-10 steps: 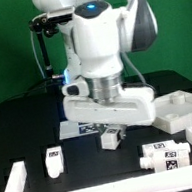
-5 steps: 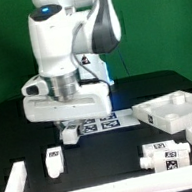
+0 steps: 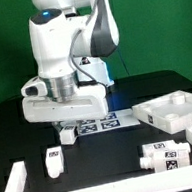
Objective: Assemble one leg
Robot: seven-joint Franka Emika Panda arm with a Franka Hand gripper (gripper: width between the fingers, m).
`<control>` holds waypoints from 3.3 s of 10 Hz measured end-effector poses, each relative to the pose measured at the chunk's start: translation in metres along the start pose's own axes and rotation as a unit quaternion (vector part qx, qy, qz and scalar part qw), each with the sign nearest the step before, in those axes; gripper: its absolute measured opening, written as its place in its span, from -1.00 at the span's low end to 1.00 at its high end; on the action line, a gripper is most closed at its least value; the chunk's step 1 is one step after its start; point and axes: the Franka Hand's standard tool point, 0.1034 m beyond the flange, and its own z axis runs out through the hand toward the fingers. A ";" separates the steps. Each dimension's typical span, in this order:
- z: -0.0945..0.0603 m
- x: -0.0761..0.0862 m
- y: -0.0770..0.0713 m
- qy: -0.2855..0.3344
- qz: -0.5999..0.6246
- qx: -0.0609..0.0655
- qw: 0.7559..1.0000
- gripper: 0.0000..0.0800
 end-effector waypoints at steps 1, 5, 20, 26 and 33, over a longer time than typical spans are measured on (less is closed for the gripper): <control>0.000 0.000 0.000 0.000 0.000 0.000 1.000 0.15; -0.001 0.001 -0.002 0.000 -0.001 0.001 1.000 0.60; -0.069 0.085 -0.138 0.056 -0.065 0.025 0.996 0.62; -0.070 0.106 -0.170 0.097 -0.349 -0.014 0.932 0.62; -0.064 0.106 -0.183 0.100 -0.528 -0.044 0.842 0.62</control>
Offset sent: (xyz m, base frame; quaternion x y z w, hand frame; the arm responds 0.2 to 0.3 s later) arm 0.0000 0.0000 0.0000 0.0000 0.0000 0.0000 1.0000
